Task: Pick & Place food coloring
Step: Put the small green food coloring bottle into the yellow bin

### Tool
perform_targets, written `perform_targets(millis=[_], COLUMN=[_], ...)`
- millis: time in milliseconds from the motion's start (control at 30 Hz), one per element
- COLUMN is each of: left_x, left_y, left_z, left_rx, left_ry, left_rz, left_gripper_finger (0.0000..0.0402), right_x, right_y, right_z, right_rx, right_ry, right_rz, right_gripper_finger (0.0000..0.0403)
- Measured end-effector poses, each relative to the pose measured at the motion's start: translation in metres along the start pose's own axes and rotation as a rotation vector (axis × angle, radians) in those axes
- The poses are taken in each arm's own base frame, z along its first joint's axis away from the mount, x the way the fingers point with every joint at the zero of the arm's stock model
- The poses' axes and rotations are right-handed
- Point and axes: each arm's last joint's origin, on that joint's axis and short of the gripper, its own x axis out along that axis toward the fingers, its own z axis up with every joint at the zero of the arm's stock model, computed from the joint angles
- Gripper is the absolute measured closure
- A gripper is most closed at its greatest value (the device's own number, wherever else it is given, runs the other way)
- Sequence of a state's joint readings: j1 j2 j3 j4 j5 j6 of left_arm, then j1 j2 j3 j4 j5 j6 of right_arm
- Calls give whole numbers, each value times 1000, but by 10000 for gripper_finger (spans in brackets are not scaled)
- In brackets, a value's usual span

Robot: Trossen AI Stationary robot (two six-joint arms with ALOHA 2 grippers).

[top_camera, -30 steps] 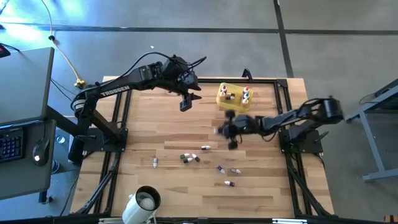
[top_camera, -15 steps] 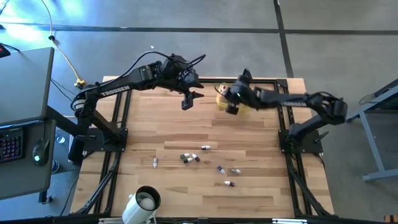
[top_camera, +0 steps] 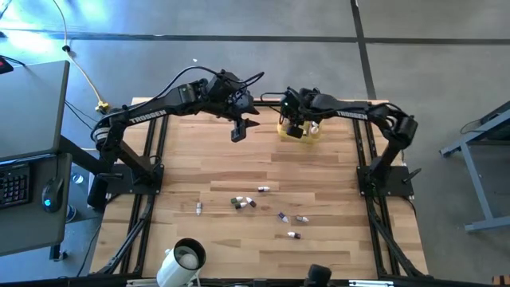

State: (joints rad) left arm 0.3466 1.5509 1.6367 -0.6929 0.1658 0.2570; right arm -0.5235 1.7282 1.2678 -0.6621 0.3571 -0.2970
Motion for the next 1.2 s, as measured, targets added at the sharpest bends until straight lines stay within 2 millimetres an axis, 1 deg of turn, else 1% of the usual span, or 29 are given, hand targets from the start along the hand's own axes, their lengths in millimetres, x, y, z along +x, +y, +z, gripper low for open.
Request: perform_targets(millis=[100, 233, 367, 467, 567, 633, 700, 733, 800, 867, 933, 1000, 1100, 1200], left_x=[0, 1, 16, 30, 44, 50, 55, 58, 63, 66, 69, 69, 70, 71], left_y=[-1, -3, -15, -33, -47, -55, -63, -68, -79, -93, -107, -120, -137, -150], left_z=[-3, -9, -24, -35, -50, -61, -72, -78, -89, -96, -102, -108, -115, -126], left_rx=[-34, -66, -85, -82, -109, -141, -168, -186, -194, -181, -170, -153, -171, -200], left_ry=[33, 83, 108, 83, 93, 126, 168, 191, 229, 243, 244, 260, 287, 337], left_rz=[-8, -22, -78, -105, -70, -23, 25, 46, 37, -25, -103, -166, -200, -217], left_gripper_finger=[225, 225, 225, 225, 225, 225, 225, 225, 225, 225, 225, 225, 225, 225], right_x=[-20, -53, -87, -114, -137, -151, -161, -165, -170, -173, -172, -167, -154, -138], right_y=[1, 10, 27, 45, 64, 75, 84, 89, 96, 102, 110, 118, 133, 149], right_z=[9, 17, 19, 15, 8, 2, -4, -8, -15, -20, -24, -27, -31, -35], right_rx=[-28, -95, -195, -285, -352, -363, -338, -318, -276, -239, -209, -185, -175, -208], right_ry=[-1, 5, 19, 23, 9, -10, -28, -34, -42, -50, -73, -99, -134, -210], right_rz=[-14, 15, 42, 80, 116, 163, 204, 219, 238, 247, 256, 268, 292, 226], right_gripper_finger=[338, 338, 338, 338, 338, 338, 338, 338, 338, 338, 338, 338, 338, 338])
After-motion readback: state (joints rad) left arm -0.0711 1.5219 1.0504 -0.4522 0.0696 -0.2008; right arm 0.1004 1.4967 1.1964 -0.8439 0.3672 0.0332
